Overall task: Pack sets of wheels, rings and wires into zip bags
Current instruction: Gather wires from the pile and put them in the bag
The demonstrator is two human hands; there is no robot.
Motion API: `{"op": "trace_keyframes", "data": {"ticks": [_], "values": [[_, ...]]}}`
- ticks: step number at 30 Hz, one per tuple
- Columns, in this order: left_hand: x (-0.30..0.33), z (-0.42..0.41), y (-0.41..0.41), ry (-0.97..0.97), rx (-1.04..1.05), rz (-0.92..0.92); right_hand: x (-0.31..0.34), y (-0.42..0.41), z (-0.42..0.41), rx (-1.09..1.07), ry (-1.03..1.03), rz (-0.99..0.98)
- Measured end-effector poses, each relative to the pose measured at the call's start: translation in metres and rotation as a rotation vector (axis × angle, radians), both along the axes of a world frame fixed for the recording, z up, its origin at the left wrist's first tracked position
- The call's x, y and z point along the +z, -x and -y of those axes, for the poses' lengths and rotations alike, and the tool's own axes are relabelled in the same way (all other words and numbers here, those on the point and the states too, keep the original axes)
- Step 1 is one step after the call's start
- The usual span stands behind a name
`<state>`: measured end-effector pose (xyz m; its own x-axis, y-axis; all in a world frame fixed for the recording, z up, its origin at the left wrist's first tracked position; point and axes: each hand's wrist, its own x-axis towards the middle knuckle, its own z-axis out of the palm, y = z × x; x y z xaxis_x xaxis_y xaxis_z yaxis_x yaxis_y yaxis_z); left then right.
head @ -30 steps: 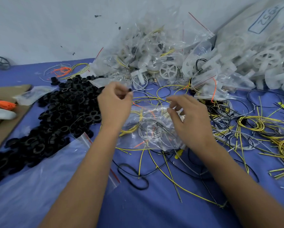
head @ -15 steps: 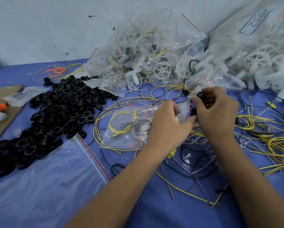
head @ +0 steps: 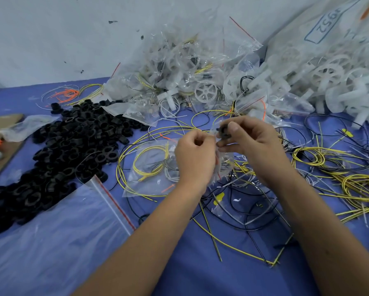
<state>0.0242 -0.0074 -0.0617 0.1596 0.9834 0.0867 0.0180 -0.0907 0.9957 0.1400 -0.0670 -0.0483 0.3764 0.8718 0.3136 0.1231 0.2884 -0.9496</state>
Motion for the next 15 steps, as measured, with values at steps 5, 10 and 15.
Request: {"op": "trace_keyframes", "data": {"ticks": [5,10,15], "values": [[0.017,0.0,0.005,-0.346,0.135,-0.043,-0.002,0.003,0.003,0.048,0.159,0.215],[0.023,0.017,0.0,-0.73,0.039,-0.138,0.004,0.01,0.008,0.014,0.147,0.642],[0.023,0.028,-0.002,-0.842,-0.018,-0.138,0.002,0.016,0.01,0.162,0.061,0.471]]}}
